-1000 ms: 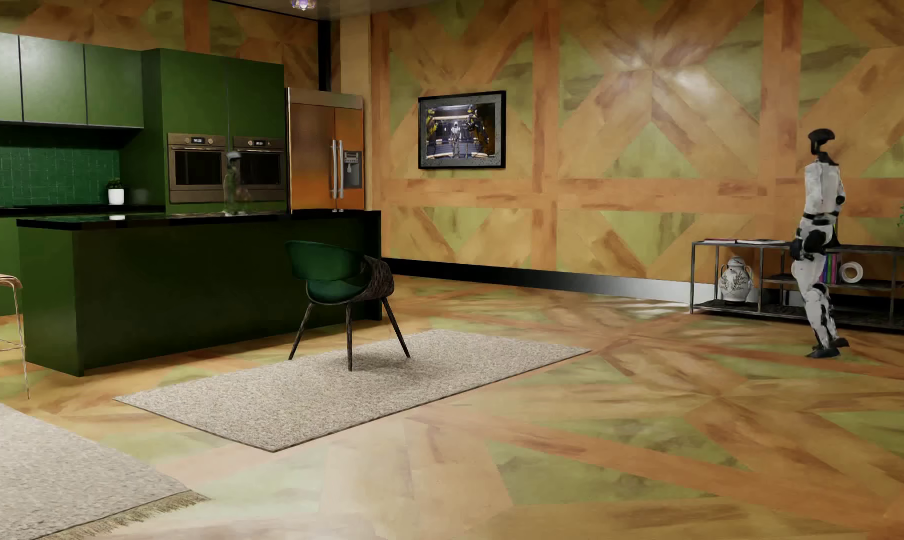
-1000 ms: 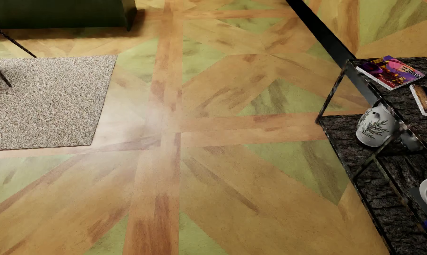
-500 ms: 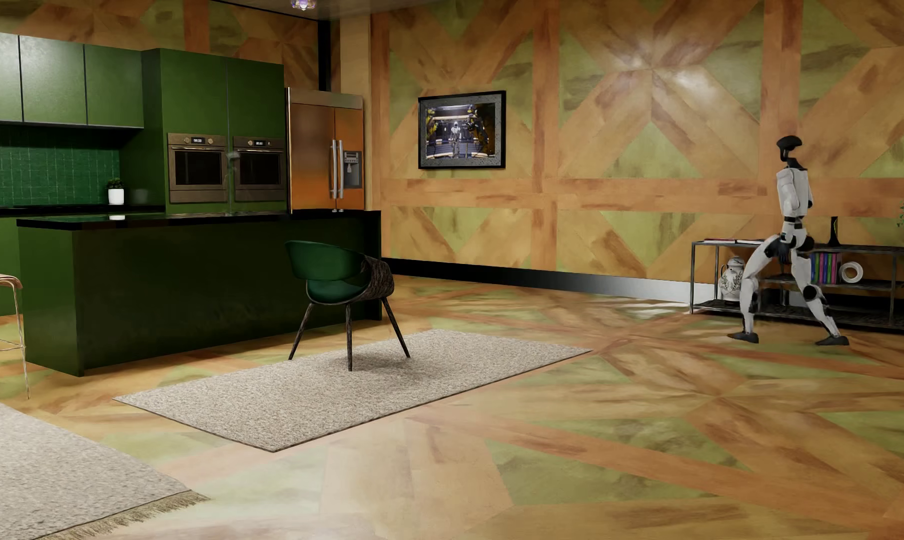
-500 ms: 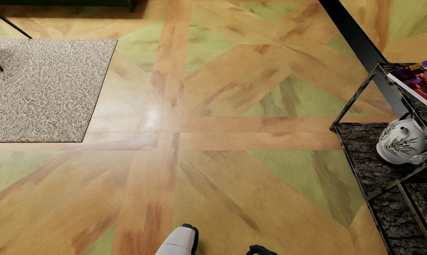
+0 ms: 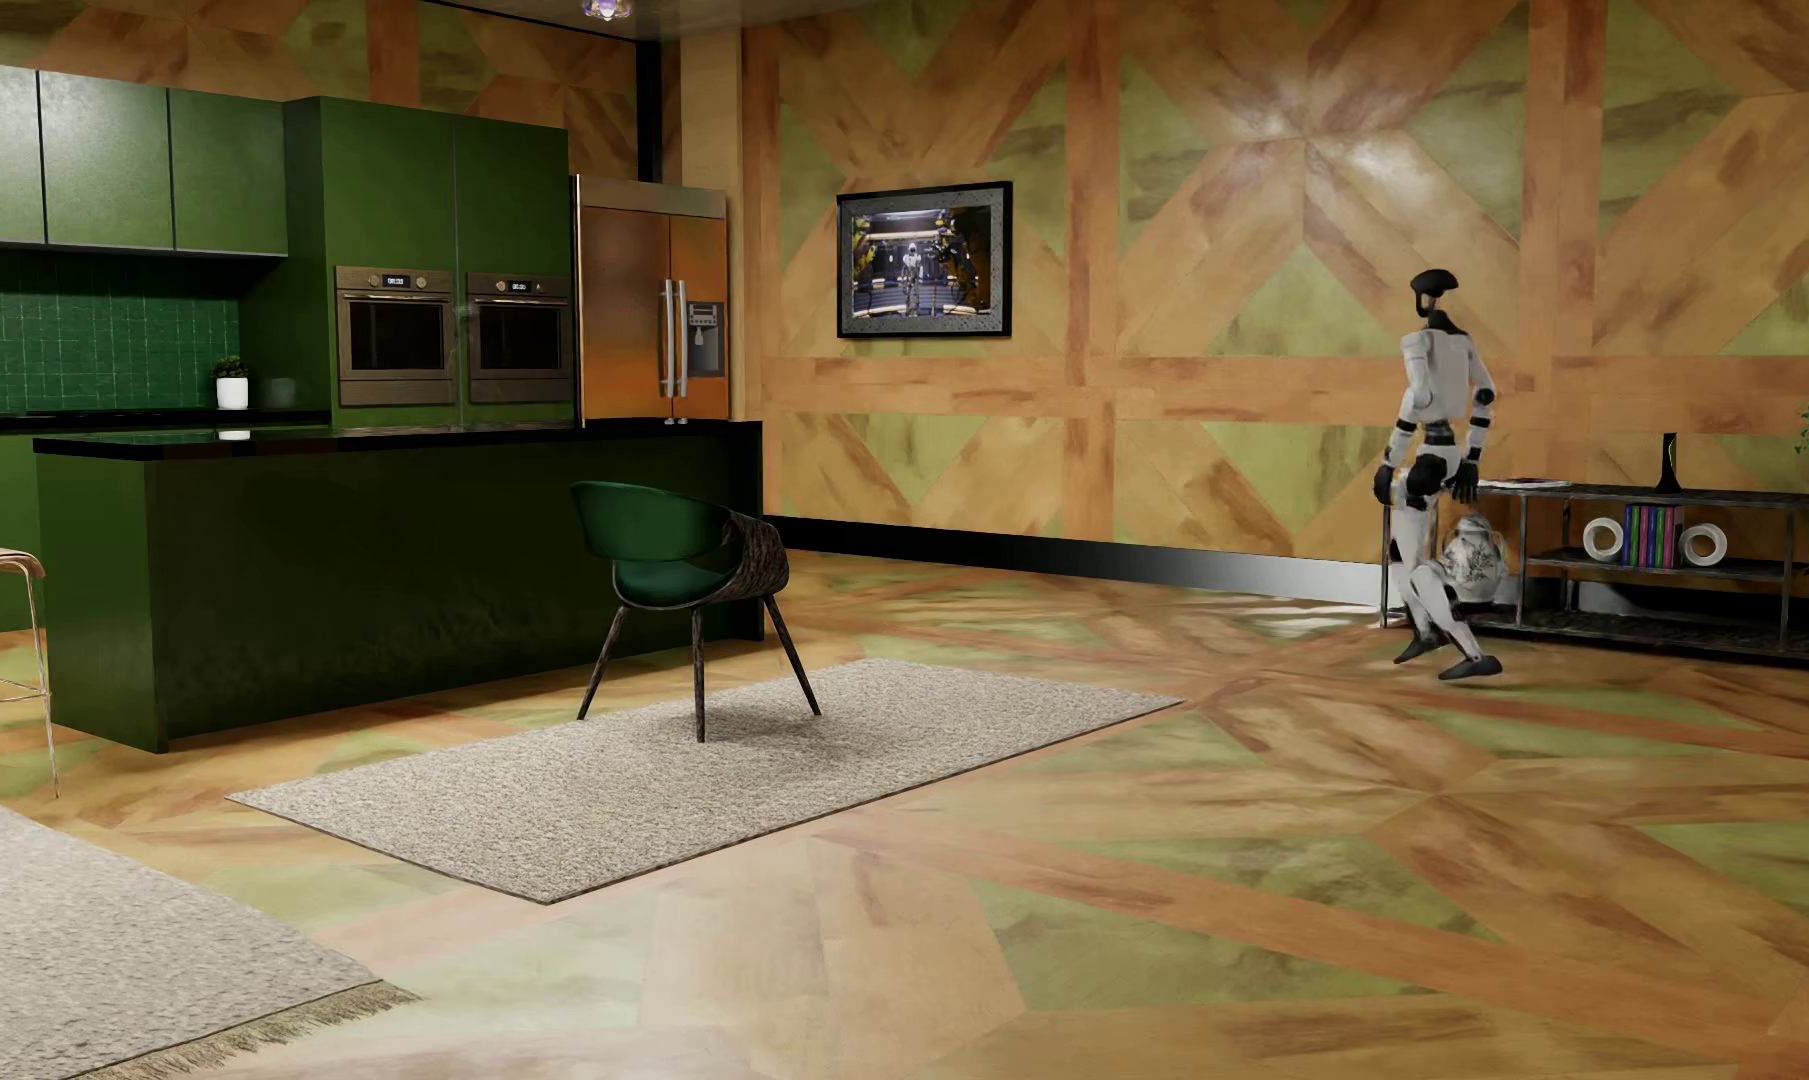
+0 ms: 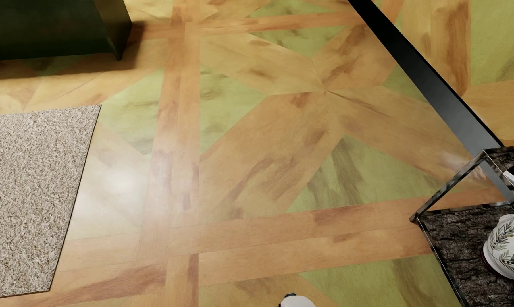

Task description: Avoid the counter

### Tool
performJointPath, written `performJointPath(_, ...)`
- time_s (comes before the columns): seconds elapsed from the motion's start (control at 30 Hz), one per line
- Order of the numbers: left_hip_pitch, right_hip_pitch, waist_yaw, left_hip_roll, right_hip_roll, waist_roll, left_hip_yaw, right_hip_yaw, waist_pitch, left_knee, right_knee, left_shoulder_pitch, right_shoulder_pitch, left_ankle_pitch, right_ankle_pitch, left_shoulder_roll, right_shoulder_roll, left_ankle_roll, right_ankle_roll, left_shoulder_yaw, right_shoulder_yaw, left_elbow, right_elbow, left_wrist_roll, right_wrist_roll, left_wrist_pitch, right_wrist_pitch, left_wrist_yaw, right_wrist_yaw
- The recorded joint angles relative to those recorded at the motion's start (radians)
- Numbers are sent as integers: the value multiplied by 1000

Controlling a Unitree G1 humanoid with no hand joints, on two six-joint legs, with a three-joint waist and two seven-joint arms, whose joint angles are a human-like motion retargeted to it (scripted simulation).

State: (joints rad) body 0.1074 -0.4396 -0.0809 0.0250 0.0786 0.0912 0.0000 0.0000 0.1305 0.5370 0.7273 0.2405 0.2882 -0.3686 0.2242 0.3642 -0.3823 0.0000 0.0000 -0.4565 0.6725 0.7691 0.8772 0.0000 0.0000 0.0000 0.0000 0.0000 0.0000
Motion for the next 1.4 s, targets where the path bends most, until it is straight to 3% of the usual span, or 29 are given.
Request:
performJointPath(0.1,163,-92,-79,18,-30,10,0,0,-17,-35,-235,-54,17,-60,-386,24,-6,0,0,12,-8,-55,-13,0,0,0,0,0,0)
performJointPath(0.13,191,-112,-104,26,-38,14,0,0,-17,-14,-211,-64,20,-46,-309,21,-4,0,0,24,-13,-49,-8,0,0,0,0,0,0)
performJointPath(0.17,214,-148,-129,46,-23,22,0,0,-18,32,-174,-55,25,6,-129,15,-2,0,0,41,-8,-32,1,0,0,0,0,0,0)
performJointPath(0.2,195,-170,-131,75,-4,42,0,0,-29,118,-92,-44,23,122,16,2,3,0,0,56,-7,-7,17,0,0,0,0,0,0)
performJointPath(0.23,155,-153,-101,100,35,61,0,0,-40,255,-30,-28,19,276,62,-11,6,0,0,54,4,31,40,0,0,0,0,0,0)
performJointPath(0.27,74,-110,-62,111,75,62,0,0,-49,441,1,-9,8,390,45,-11,11,0,0,35,17,61,53,0,0,0,0,0,0)
performJointPath(0.3,-38,-48,-25,131,115,66,0,0,-55,633,1,11,-3,390,-1,-10,20,0,0,23,-9,68,61,0,0,0,0,0,0)
performJointPath(0.37,-223,167,71,120,135,41,0,0,-41,811,-82,41,-35,171,-150,-12,21,0,0,8,-49,85,51,0,0,0,0,0,0)
performJointPath(0.43,-385,368,197,97,108,-9,0,0,-38,695,-182,69,-70,94,-301,-7,-2,0,0,9,-54,103,-17,0,0,0,0,0,0)
performJointPath(0.5,-486,561,289,101,68,-37,0,0,-27,408,-276,92,-102,121,-460,4,-34,0,0,18,-72,104,-124,0,0,0,0,0,0)
performJointPath(0.57,-558,689,336,124,52,-35,0,0,-47,70,-313,108,-150,193,-591,-1,-54,0,0,29,-118,111,-179,0,0,0,0,0,0)
performJointPath(0.6,-585,732,351,137,43,-34,0,0,-62,-144,-314,112,-171,319,-616,-1,-60,0,0,23,-128,122,-198,0,0,0,0,0,0)
performJointPath(0.63,-607,777,374,153,23,-36,0,0,-67,-212,-304,117,-187,376,-606,-1,-59,0,0,21,-140,135,-200,0,0,0,0,0,0)
performJointPath(0.67,-630,819,398,155,-14,-43,0,0,-65,17,-277,123,-184,216,-559,-4,-53,0,0,20,-170,149,-208,0,0,0,0,0,0)
performJointPath(0.7,-656,839,411,145,-50,-52,0,0,-74,127,-216,128,-165,182,-464,-10,-42,0,0,13,-190,174,-206,0,0,0,0,0,0)
performJointPath(0.73,-672,821,411,117,-83,-70,0,0,-91,234,-104,132,-140,219,-302,-14,-20,0,0,5,-190,210,-166,0,0,0,0,0,0)
performJointPath(0.8,-588,676,373,22,-116,-94,0,0,-74,341,294,122,-100,153,-6,-22,11,0,0,19,-192,243,-73,0,0,0,0,0,0)
performJointPath(0.83,-500,564,341,-32,-117,-99,0,0,-56,316,507,121,-92,112,-19,-26,16,0,0,34,-158,217,-44,0,0,0,0,0,0)
performJointPath(0.9,-302,352,225,-44,-47,-59,0,0,-38,215,654,100,-66,88,-142,-24,36,0,0,35,-133,150,-9,0,0,0,0,0,0)
performJointPath(1.0,-28,107,72,-27,10,-12,0,0,-37,39,227,73,3,69,-9,-5,39,0,0,65,-79,6,30,0,0,0,0,0,0)
performJointPath(1.03,60,70,24,-11,9,-1,0,0,-35,1,23,58,26,45,-16,0,36,0,0,76,-75,-31,33,0,0,0,0,0,0)
performJointPath(1.07,113,21,-4,-14,-9,-8,0,0,-45,-18,-145,31,37,14,-140,10,35,0,0,90,-70,-59,33,0,0,0,0,0,0)
performJointPath(1.13,190,-47,-58,5,-53,-13,0,0,-57,2,-261,-15,55,-18,-517,22,29,0,0,125,-49,-82,31,0,0,0,0,0,0)
performJointPath(1.17,231,-70,-85,29,-63,-4,0,0,-54,26,-254,-25,67,14,-485,19,23,0,0,143,-40,-73,28,0,0,0,0,0,0)
performJointPath(1.23,244,-122,-94,101,-13,38,0,0,-69,173,-136,-3,80,240,-105,3,21,0,0,170,-35,-31,47,0,0,0,0,0,0)
performJointPath(1.27,182,-121,-73,133,33,69,0,0,-78,334,-60,14,76,399,3,-4,20,0,0,151,-41,13,69,0,0,0,0,0,0)
performJointPath(1.3,79,-89,-43,146,75,90,0,0,-81,538,-9,31,61,474,7,-4,14,0,0,115,-61,53,89,0,0,0,0,0,0)
performJointPath(1.33,-44,-23,-5,153,116,106,0,0,-73,732,-8,52,39,412,-32,-3,14,0,0,98,-96,58,94,0,0,0,0,0,0)
performJointPath(1.4,-253,199,113,108,136,95,0,0,-51,894,-107,88,-14,171,-168,5,4,0,0,48,-123,72,69,0,0,0,0,0,0)
